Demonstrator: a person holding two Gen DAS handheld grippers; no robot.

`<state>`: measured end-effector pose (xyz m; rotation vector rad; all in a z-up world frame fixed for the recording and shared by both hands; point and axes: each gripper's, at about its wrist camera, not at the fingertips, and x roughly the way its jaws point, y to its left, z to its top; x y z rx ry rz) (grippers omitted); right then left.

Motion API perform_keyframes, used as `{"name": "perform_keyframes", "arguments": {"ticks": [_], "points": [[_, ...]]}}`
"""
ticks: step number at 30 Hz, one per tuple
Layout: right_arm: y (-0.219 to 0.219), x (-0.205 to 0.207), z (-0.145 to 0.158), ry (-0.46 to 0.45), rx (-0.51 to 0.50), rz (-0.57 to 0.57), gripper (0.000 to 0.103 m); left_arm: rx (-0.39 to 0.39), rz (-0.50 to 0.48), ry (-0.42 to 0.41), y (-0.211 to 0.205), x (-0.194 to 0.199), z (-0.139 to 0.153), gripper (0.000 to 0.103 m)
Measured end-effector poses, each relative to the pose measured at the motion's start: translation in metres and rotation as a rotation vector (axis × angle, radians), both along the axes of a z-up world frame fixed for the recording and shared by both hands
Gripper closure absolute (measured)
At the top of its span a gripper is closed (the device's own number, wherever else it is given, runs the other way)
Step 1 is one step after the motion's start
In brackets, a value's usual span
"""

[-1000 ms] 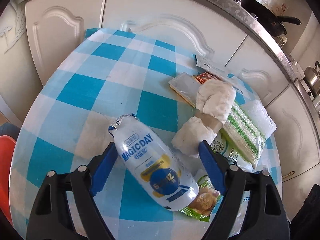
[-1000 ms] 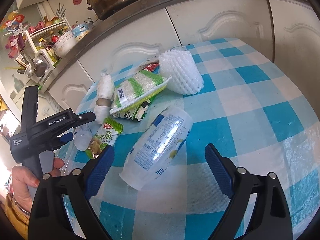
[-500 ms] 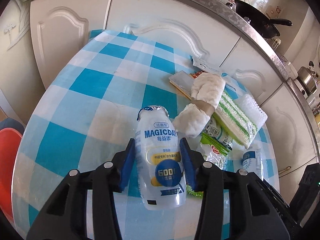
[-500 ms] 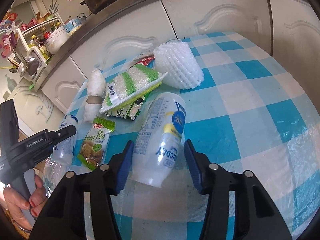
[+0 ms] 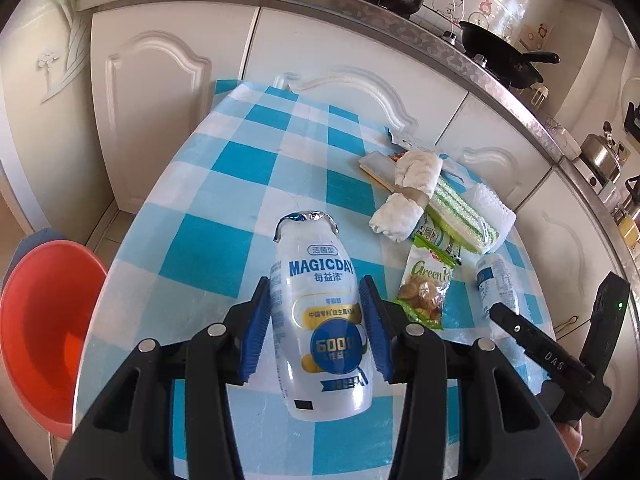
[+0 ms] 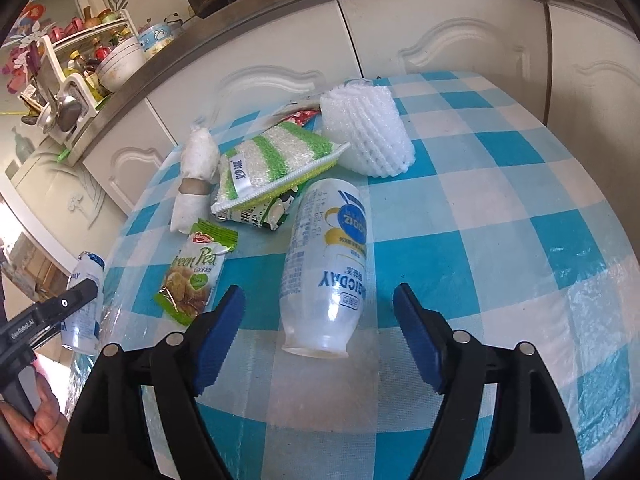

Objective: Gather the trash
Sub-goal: 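Hold the bottle in the left tool while the right tool grasps a white foam net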

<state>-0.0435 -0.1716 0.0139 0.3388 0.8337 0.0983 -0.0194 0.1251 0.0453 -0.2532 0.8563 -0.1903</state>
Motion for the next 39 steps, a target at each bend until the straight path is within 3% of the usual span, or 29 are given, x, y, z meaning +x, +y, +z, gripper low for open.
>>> {"name": "perform_keyframes", "arguments": {"ticks": [5, 10, 15, 20, 25, 31, 34, 39], "points": [[0.001, 0.003, 0.033, -0.069, -0.039, -0.004, 0.019, 0.007, -0.005, -0.011, 0.014, -0.011, -0.003, 0.057], [0.02, 0.03, 0.059, -0.098, -0.012, 0.071, 0.018, 0.007, -0.007, -0.03, 0.024, -0.014, -0.001, 0.057], [0.044, 0.068, 0.059, -0.076, 0.039, 0.128, 0.018, 0.001, -0.01, -0.033, 0.031, -0.016, -0.006, 0.057], [0.068, 0.091, 0.06, -0.079, -0.023, 0.158, 0.018, -0.008, -0.007, -0.029, 0.039, -0.015, -0.01, 0.057], [0.028, 0.079, 0.077, -0.122, 0.017, 0.062, 0.018, -0.02, -0.006, -0.032, 0.047, -0.013, -0.014, 0.057], [0.017, 0.087, 0.095, -0.126, 0.002, 0.059, 0.018, -0.025, -0.023, -0.028, 0.042, -0.009, -0.019, 0.057], [0.011, 0.095, 0.098, -0.146, -0.093, 0.006, 0.018, -0.02, -0.03, -0.037, 0.04, -0.01, -0.017, 0.057], [-0.037, 0.127, 0.072, -0.014, -0.077, -0.101, 0.018, -0.019, -0.031, -0.048, 0.043, -0.012, -0.014, 0.057]]}}
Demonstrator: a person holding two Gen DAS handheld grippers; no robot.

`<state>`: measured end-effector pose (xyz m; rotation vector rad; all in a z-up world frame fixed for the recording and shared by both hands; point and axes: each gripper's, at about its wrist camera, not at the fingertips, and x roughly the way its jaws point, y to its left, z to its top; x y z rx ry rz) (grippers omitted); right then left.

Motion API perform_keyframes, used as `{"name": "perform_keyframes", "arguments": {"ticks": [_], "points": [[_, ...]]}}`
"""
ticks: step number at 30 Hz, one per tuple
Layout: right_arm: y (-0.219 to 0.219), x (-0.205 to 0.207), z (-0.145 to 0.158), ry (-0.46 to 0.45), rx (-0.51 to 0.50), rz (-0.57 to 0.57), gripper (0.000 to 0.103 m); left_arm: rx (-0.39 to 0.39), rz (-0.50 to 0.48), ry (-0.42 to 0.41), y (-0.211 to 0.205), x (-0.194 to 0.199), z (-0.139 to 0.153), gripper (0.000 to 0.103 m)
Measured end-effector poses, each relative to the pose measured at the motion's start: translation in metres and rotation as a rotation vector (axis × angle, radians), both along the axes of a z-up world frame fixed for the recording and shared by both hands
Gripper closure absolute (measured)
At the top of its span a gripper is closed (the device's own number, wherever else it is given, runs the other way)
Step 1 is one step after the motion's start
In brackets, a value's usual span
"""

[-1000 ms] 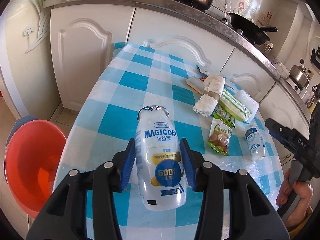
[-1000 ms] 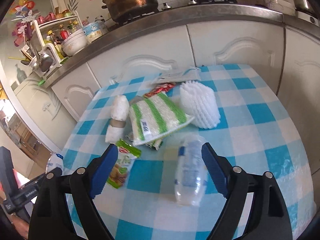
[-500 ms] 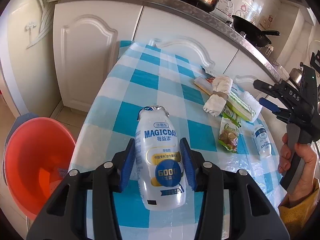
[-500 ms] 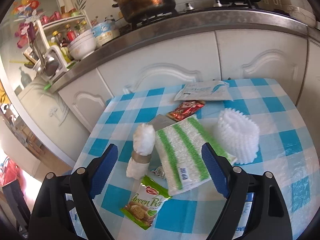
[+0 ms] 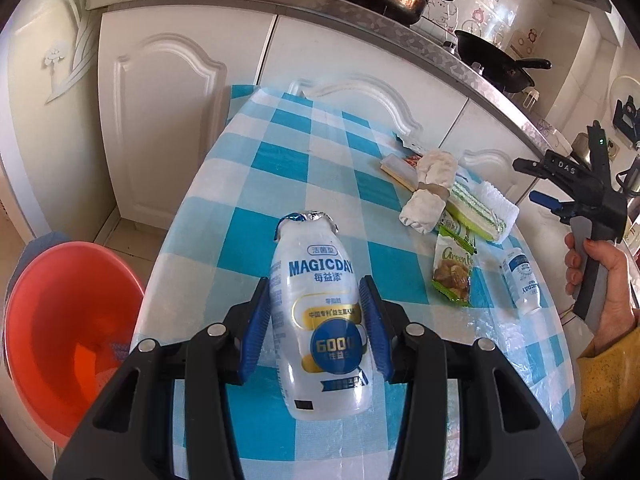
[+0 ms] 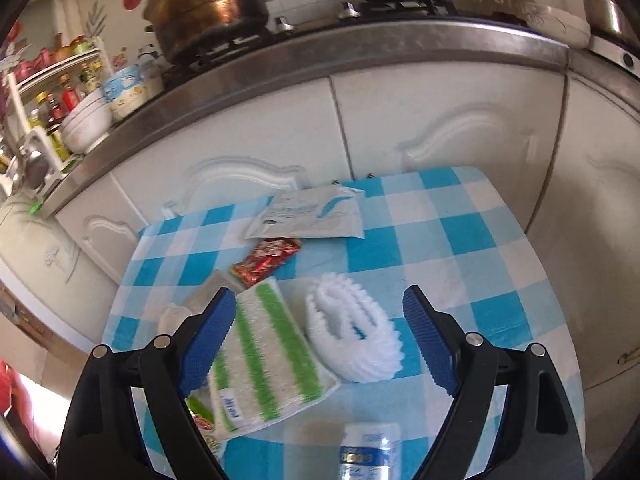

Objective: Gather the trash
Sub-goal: 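Hold the bottle in the left tool while the right tool grasps a white foam net, then carry bottle and foam net to the red bucket and release both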

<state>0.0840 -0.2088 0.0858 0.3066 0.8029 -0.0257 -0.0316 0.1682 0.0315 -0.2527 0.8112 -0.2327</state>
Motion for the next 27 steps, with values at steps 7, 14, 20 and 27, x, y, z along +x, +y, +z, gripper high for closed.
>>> {"name": "perform_keyframes", "arguments": {"ticks": [7, 14, 20, 27], "points": [[-0.013, 0.021, -0.042, 0.129, 0.084, 0.016, 0.019, 0.01, -0.009, 0.021, -0.005, 0.004, -0.006, 0.057], [-0.013, 0.018, -0.047, 0.134, 0.055, 0.014, 0.068, 0.025, -0.012, 0.018, -0.009, 0.003, -0.005, 0.057], [-0.011, -0.004, -0.017, 0.034, 0.058, 0.002, 0.072, 0.025, -0.007, -0.003, -0.006, -0.003, 0.002, 0.057], [0.016, -0.035, 0.042, -0.122, 0.062, 0.027, 0.072, 0.025, 0.03, -0.045, 0.013, -0.016, 0.018, 0.057]]}}
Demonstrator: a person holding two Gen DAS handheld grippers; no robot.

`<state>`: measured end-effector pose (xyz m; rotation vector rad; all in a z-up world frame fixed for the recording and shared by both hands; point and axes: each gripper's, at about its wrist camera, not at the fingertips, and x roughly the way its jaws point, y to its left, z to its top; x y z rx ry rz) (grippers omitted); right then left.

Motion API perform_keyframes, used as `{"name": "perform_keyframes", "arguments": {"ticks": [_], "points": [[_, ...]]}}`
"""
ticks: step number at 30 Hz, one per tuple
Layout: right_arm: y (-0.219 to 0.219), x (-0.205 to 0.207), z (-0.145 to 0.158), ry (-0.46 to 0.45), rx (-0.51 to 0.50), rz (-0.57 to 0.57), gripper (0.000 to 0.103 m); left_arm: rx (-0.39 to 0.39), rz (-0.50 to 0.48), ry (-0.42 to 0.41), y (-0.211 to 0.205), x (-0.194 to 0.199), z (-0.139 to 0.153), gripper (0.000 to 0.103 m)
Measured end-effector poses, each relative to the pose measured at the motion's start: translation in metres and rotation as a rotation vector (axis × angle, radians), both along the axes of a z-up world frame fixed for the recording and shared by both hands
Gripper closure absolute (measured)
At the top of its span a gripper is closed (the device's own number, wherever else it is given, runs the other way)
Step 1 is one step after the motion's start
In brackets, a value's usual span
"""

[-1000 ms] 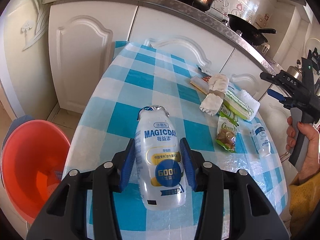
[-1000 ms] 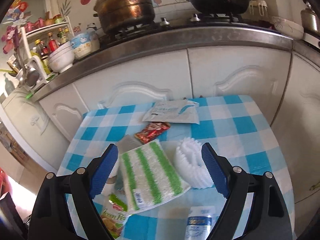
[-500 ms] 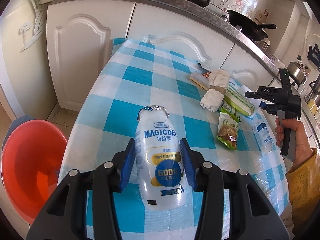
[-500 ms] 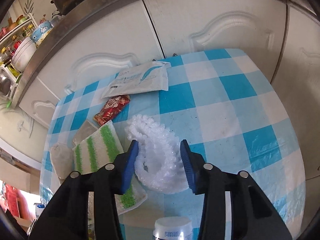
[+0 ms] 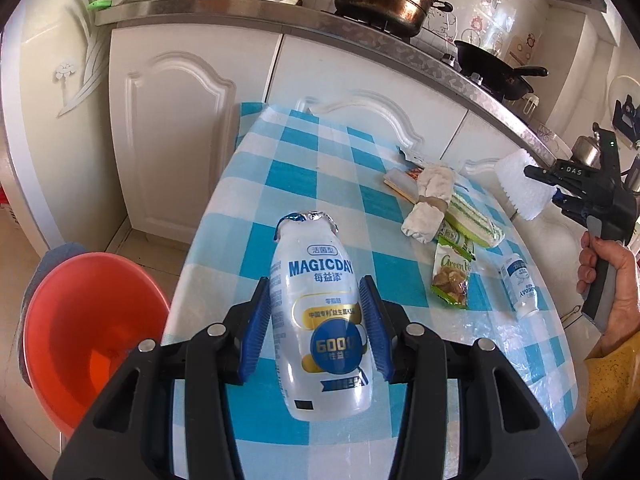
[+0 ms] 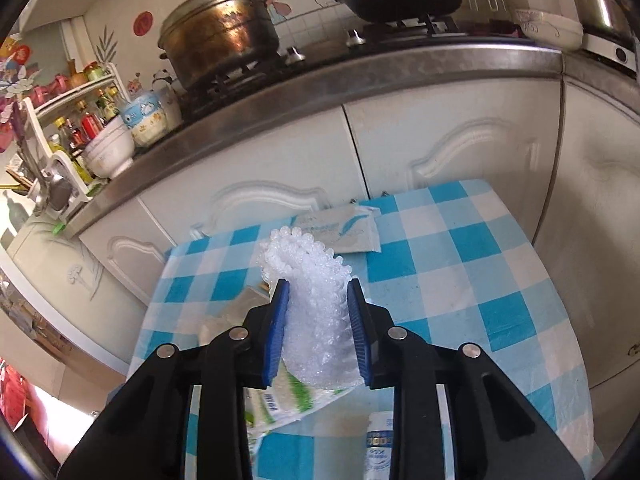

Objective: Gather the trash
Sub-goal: 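Carry bottle and foam net to the red bucket and release both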

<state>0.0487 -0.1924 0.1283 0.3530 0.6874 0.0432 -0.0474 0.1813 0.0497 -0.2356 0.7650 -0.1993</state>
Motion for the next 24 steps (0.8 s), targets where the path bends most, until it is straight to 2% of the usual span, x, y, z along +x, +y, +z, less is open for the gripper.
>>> {"name": "perform_keyframes", "arguments": {"ticks": [5, 10, 17, 24], "points": [[0.047, -0.016, 0.035, -0.084, 0.023, 0.111, 0.072, 0.007, 0.069, -0.028, 0.031, -0.014, 0.012, 0.057], [0.116, -0.025, 0.049, -0.095, 0.032, 0.28, 0.072, 0.025, 0.17, -0.04, 0.075, -0.031, 0.016, 0.057], [0.227, -0.045, 0.041, -0.066, 0.033, 0.525, 0.072, 0.034, 0.326, -0.013, 0.145, -0.054, 0.006, 0.057], [0.33, -0.062, 0.004, 0.017, -0.007, 0.731, 0.071, 0.015, 0.381, 0.057, 0.18, -0.065, -0.022, 0.057]]}}
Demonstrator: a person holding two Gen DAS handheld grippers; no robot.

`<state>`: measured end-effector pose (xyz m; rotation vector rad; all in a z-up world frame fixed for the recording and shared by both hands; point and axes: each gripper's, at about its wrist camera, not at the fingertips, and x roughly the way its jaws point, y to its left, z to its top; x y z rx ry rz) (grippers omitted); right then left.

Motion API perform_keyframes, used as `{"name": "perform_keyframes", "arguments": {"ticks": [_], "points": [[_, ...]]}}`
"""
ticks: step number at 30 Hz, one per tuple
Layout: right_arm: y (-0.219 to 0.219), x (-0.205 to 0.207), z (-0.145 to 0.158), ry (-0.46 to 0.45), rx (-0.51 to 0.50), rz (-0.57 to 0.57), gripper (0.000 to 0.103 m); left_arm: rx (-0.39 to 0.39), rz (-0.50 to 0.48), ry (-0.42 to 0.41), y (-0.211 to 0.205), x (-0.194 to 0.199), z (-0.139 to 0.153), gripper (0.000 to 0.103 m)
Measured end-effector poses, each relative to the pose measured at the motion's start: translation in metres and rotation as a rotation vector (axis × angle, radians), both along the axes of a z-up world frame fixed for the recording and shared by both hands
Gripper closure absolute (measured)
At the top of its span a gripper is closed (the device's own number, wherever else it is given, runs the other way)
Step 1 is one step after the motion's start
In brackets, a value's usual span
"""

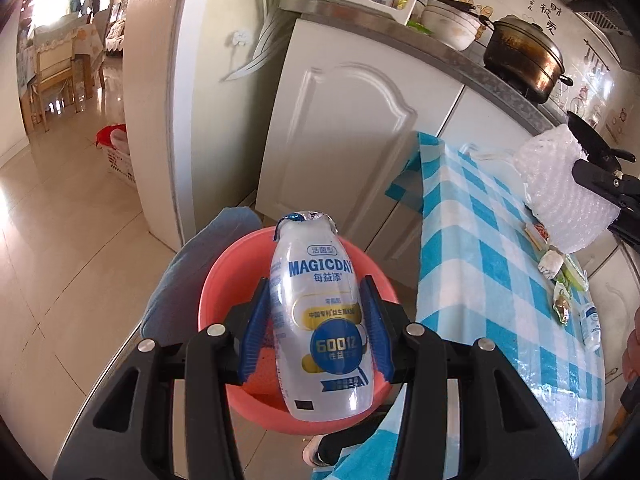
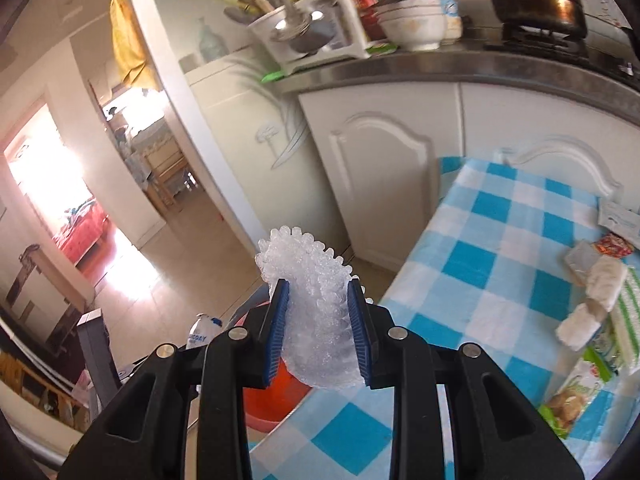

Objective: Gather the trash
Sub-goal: 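Carry bottle and foam net to the red bucket and release both, then return both tools to the table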

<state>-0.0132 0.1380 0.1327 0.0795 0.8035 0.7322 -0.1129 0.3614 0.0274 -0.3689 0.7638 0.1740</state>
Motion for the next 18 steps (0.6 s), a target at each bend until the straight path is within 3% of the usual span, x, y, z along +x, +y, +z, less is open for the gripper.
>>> {"name": "perform_keyframes", "arguments": {"ticks": [4, 7, 8, 9, 14, 18], "points": [[0.046, -0.006, -0.026, 0.048, -0.045, 0.08, 0.07, -0.023, 0.011, 0.043, 0.008, 0.0, -0.021, 0.055], [0.067, -0.007, -0.047, 0.092, -0.06, 0.113, 0.064, -0.041, 0.022, 0.076, 0.012, 0.001, -0.035, 0.034], [0.072, -0.007, -0.053, 0.101, -0.067, 0.117, 0.058, -0.035, 0.025, 0.083, 0.012, 0.002, -0.038, 0.024], [0.075, -0.008, -0.059, 0.111, -0.076, 0.121, 0.053, -0.024, 0.031, 0.09, 0.012, 0.002, -0.04, 0.02], [0.068, -0.009, -0.068, 0.15, -0.021, 0.12, 0.031, 0.004, 0.067, 0.101, 0.021, -0.001, -0.042, 0.019], [0.052, -0.009, -0.059, 0.135, 0.013, 0.082, 0.026, 0.012, 0.105, 0.091, 0.03, -0.004, -0.037, 0.016]]}}
